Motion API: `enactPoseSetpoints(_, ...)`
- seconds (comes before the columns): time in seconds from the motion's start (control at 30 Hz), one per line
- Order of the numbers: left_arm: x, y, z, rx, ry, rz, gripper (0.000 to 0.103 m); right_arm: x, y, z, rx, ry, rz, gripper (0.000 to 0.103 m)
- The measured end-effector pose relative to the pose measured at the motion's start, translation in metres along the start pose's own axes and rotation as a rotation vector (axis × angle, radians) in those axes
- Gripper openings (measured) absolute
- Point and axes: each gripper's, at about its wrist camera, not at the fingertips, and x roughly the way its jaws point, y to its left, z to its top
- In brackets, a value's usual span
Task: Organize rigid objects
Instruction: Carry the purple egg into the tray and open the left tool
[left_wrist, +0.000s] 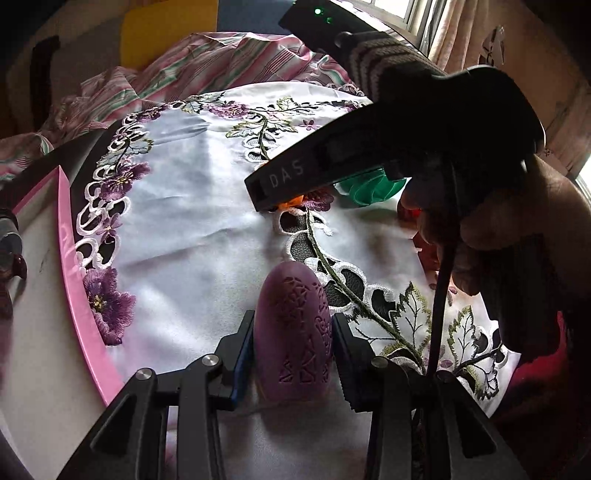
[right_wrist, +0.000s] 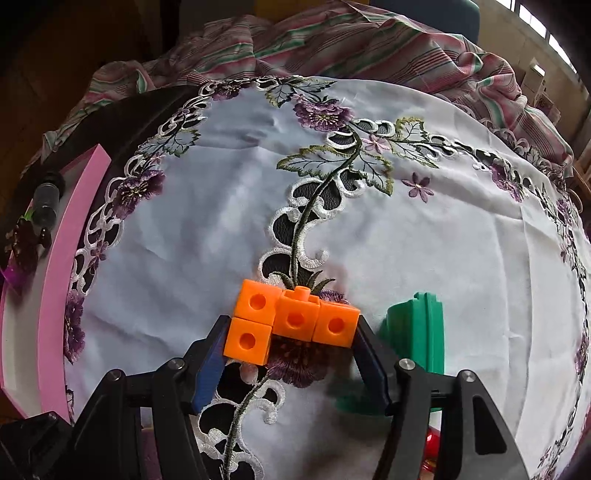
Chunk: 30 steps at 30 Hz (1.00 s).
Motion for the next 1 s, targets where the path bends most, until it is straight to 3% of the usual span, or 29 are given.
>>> enactPoseSetpoints(0.53, -0.004, 0.007, 0.003, -0.005, 0.005, 0.026, 0.039, 0.002, -0.003, 0.001, 0.001, -0.011, 0.005, 0.065)
enactPoseSetpoints(1.0, -0.052, 0.005, 0.009, -0.012, -0.111, 0.049, 0.039, 0.004, -0.002, 0.001, 0.003, -0.02, 0.0, 0.064)
